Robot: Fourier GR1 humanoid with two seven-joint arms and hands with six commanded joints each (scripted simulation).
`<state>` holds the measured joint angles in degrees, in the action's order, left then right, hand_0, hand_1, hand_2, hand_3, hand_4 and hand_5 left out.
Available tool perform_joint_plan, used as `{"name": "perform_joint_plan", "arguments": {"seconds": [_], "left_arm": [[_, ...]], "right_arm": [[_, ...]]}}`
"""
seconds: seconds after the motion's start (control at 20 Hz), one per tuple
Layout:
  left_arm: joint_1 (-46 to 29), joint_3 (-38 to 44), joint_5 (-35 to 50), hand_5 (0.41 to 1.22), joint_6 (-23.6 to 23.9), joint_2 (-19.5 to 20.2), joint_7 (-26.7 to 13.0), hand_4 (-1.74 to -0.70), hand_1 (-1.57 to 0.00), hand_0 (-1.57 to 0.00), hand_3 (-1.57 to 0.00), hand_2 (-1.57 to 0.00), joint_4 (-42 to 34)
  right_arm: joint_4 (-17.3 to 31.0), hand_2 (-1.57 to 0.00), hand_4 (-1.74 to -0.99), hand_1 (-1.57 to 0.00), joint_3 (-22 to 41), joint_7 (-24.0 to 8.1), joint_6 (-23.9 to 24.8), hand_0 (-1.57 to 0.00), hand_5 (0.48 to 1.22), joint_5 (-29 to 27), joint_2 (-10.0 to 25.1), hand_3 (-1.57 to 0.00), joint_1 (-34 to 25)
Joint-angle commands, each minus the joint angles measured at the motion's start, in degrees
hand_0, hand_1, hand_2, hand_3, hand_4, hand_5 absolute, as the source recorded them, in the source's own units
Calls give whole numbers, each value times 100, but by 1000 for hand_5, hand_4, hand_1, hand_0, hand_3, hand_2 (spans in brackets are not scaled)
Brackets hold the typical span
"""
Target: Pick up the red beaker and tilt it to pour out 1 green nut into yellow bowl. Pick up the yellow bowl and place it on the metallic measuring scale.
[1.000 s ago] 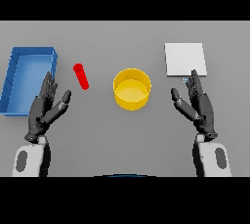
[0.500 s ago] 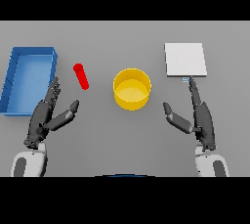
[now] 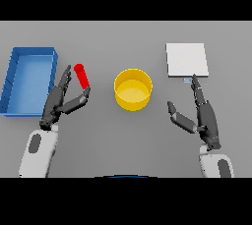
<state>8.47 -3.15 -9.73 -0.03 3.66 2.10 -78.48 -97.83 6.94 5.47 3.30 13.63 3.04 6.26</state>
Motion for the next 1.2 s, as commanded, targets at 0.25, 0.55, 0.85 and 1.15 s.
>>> {"name": "perform_joint_plan", "arguments": {"seconds": [0.25,0.55,0.85,1.15], "left_arm": [[709,231,8,682,66,13,204,-1280,1,1,1,1,916],[1258,282,-73,686,114,-36,241,-1293,1,1,1,1,1532],[1704,437,-17,688,111,-60,372,-1309,1,1,1,1,2109],[1974,707,189,750,219,-214,778,-1410,-146,-119,-124,-182,2577]], "right_arm": [[-25,1,-1266,1,42,-83,29,1,635,104,10,1,57],[-40,1,-1267,1,82,-116,57,1,644,151,-40,1,53],[41,1,-1269,1,-41,-95,27,1,640,7,5,1,13],[26,1,-1260,1,-13,-73,51,1,642,66,4,1,24]]}}
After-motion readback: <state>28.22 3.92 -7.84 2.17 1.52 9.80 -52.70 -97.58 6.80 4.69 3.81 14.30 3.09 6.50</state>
